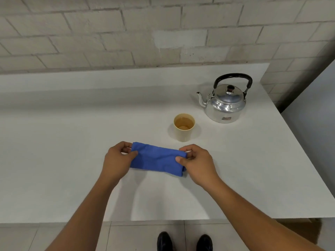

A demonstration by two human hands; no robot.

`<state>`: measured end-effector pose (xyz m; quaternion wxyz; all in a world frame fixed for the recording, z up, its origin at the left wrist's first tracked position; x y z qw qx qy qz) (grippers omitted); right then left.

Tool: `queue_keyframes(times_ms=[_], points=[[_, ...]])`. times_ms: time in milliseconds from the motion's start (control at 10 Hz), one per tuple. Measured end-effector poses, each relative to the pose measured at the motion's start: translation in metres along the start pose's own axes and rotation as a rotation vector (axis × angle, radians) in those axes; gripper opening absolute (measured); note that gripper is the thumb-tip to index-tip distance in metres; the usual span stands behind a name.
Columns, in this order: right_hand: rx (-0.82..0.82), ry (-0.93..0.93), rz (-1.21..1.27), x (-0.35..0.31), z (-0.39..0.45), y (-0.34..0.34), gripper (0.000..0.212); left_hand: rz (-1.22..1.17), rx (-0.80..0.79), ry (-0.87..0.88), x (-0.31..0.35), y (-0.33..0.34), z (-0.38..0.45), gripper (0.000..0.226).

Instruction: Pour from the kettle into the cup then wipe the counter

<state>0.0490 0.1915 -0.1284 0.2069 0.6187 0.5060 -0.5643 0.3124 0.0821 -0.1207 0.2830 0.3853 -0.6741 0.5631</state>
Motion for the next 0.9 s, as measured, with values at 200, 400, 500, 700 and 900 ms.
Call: queue_keyframes(times_ms=[200, 400, 500, 700, 900], points=[[-0.113, -0.014, -0.064, -0.02, 0.019, 0.07, 0.026, 0.079, 0.072, -0.06, -0.036, -0.064, 0.032, 0.015], [-0.105, -0.102, -0.192, -0.022, 0.021, 0.11, 0.024, 0.164, 0.116, -0.086, -0.064, -0.088, 0.048, 0.015], [-0.1, -0.159, -0.272, -0.025, 0.021, 0.116, 0.02, 0.255, 0.13, -0.076, -0.072, -0.085, 0.051, 0.018], [-0.073, -0.266, -0.365, -0.032, 0.018, 0.115, 0.021, 0.385, 0.172, 0.005, -0.068, -0.083, 0.05, 0.027], [-0.035, -0.195, -0.281, -0.026, 0.003, 0.091, 0.004, 0.296, 0.141, 0.259, -0.042, -0.07, 0.03, 0.015]])
Point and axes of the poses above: each hand's wrist, its own z-axis towards the middle knuckle, its own y-axis out of the palm, x = y × z, the point moved 7 cm from there along z, towards the middle knuckle, and after that the axes turned 5 degrees about x, right-handed, at the moved point
